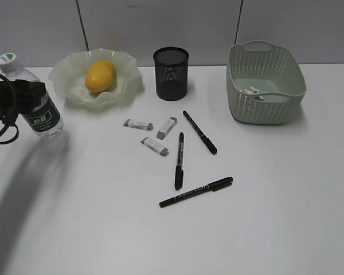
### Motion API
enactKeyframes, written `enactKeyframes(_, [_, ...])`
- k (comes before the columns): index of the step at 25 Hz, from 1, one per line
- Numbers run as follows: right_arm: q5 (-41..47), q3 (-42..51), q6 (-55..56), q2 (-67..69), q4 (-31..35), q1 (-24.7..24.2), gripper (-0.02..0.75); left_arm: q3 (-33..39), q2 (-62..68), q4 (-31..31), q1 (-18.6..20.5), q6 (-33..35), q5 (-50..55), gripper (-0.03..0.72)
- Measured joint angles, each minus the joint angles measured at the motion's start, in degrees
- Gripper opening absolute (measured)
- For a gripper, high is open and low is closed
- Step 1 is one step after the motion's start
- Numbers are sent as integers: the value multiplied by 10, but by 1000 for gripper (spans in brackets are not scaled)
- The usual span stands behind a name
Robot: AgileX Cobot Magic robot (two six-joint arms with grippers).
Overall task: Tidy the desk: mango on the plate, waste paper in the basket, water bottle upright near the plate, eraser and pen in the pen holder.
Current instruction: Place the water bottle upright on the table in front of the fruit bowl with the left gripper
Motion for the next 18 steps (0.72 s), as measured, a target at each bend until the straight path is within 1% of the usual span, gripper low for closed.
enactKeyframes(4, [0,0,1,0,0,0,436,0,3,15,0,3,-1,490])
enactKeyframes(12, [0,0,3,0,-2,0,436,0,23,26,0,11,3,490])
enactKeyframes(18, [0,0,5,0,-4,0,436,0,28,60,0,13,2,489])
